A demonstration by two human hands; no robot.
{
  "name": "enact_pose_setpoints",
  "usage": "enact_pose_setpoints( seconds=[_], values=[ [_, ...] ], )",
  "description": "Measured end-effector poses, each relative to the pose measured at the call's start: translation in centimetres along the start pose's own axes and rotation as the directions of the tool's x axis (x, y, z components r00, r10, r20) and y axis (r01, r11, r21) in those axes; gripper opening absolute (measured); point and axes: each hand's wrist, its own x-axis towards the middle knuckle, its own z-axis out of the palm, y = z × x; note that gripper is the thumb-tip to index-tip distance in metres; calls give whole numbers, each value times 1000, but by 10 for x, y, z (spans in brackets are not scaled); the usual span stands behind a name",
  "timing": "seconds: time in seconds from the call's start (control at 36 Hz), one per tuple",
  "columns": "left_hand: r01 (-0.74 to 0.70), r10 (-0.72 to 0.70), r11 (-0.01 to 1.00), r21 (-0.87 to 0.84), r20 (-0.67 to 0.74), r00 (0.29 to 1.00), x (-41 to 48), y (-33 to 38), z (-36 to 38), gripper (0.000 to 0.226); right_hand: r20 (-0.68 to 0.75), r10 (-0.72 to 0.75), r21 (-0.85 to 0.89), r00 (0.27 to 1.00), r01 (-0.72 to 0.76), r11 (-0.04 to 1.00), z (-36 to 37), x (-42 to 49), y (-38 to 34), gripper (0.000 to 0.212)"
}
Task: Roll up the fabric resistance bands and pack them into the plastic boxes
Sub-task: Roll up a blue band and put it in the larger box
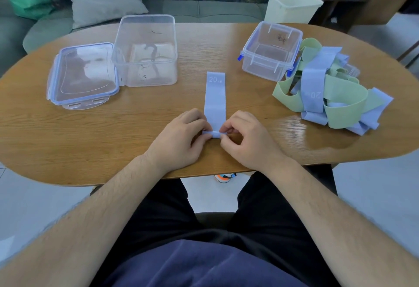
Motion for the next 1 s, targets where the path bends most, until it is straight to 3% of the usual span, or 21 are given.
enact_pose_setpoints(
  seconds=[0.67, 0.89, 1.0],
  values=[
    [67, -67, 997, -30, -2, 998, 2, -5, 5, 15, 13, -50, -50, 999, 51, 997, -1, 2, 6, 10],
    [59, -57, 997, 42, -59, 997, 6, -8, 11, 24, -13, 19, -11, 1000, -19, 1000, 1, 5, 7, 13],
    [63, -60, 997, 40, -73, 995, 9, -4, 9, 14, 4, 58, 7, 998, -58, 998, 0, 8, 7, 15]
  ],
)
